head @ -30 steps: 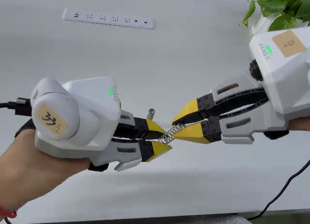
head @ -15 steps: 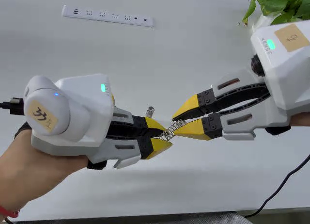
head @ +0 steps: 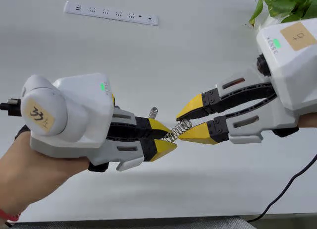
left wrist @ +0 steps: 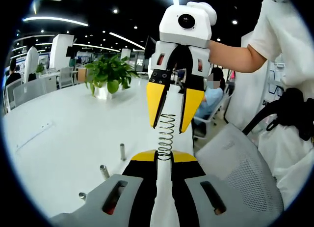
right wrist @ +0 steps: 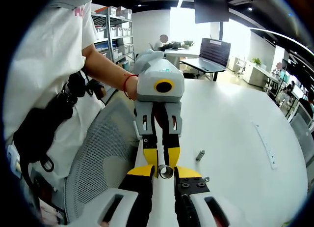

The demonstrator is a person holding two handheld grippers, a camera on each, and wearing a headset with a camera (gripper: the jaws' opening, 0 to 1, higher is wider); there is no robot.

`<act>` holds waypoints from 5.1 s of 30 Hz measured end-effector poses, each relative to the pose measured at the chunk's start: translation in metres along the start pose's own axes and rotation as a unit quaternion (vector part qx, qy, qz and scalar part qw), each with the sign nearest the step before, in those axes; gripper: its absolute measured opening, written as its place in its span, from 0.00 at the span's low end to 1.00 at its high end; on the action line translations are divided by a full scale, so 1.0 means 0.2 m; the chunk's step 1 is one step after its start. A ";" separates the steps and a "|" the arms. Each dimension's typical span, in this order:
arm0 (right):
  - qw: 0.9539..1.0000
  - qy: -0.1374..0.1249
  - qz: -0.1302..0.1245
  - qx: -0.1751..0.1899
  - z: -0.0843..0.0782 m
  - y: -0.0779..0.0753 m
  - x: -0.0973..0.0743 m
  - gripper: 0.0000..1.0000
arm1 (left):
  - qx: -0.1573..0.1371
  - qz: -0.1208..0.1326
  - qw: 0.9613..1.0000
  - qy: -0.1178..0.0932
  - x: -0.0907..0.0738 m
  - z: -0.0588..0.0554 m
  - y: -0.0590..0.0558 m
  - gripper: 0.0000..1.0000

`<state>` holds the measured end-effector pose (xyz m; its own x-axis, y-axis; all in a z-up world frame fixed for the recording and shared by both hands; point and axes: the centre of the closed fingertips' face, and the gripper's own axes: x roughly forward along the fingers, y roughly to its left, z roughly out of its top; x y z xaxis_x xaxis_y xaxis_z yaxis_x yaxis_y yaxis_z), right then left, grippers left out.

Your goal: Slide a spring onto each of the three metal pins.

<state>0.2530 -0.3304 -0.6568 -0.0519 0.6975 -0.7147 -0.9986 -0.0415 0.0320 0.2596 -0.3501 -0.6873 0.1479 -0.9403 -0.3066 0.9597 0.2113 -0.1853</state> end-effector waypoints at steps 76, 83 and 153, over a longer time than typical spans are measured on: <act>0.990 0.097 0.073 -0.066 -0.04 -0.03 0.06 0.07 | -0.004 0.027 0.999 -0.019 -0.06 -0.03 0.04 0.19; 0.992 0.099 0.052 -0.058 -0.04 -0.05 0.03 0.07 | -0.004 0.051 0.999 -0.012 -0.14 -0.07 0.10 0.27; 0.967 0.254 -0.023 0.004 -0.68 -0.51 0.12 0.06 | -0.030 0.138 0.990 -0.012 -0.46 -0.37 0.41 0.99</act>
<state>0.3552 -0.4065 -0.7724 0.0013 0.2571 -0.9664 -0.9999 -0.0124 -0.0046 0.3065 -0.2262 -0.7425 0.4081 -0.8510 -0.3304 0.8667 0.4749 -0.1525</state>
